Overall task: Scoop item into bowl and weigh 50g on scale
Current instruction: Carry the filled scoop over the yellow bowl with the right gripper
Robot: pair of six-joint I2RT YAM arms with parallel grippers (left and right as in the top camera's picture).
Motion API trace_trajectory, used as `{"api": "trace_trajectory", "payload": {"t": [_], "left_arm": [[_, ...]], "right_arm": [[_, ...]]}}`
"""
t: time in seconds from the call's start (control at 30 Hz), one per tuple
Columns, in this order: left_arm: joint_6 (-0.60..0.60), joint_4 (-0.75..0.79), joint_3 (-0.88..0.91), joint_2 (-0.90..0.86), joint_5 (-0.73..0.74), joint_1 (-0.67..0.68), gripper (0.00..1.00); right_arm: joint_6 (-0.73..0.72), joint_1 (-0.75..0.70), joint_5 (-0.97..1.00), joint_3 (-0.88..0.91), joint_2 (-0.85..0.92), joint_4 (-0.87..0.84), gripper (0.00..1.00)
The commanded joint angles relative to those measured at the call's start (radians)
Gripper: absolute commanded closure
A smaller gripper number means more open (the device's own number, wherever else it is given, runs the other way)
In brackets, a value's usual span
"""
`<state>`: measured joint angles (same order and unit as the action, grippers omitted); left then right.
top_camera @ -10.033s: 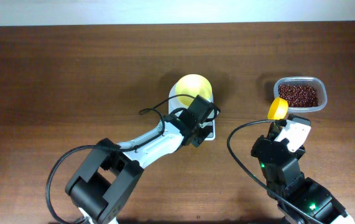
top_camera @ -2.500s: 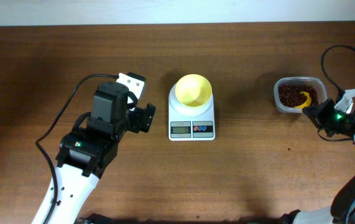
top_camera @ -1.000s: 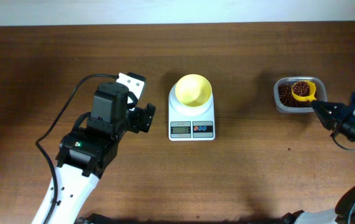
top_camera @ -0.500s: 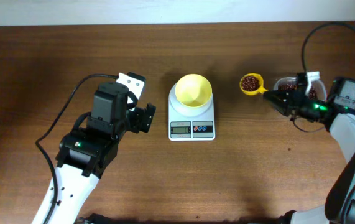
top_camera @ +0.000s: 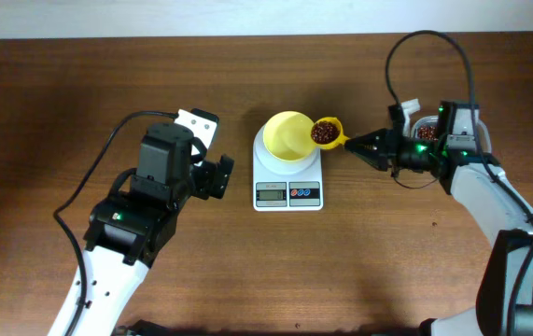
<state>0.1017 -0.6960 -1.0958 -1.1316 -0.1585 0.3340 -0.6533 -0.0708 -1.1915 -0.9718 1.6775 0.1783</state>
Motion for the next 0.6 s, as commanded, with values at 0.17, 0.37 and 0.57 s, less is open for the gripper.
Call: {"api": "trace_trajectory", "payload": {"t": [0.17, 0.37, 0.57], "left_arm": [[0.005, 0.001, -0.01, -0.001, -0.007, -0.003, 0.01], [0.005, 0.001, -0.01, -0.001, -0.007, -0.003, 0.01], [0.005, 0.001, -0.01, -0.001, -0.007, -0.003, 0.01]], "right_arm": [[0.008, 0.121, 0.159, -0.003, 0.008, -0.088, 0.96], [0.07, 0.143, 0.202, -0.003, 0.008, -0.154, 0.96], [0.132, 0.146, 0.202, -0.003, 0.008, -0.173, 0.96]]}}
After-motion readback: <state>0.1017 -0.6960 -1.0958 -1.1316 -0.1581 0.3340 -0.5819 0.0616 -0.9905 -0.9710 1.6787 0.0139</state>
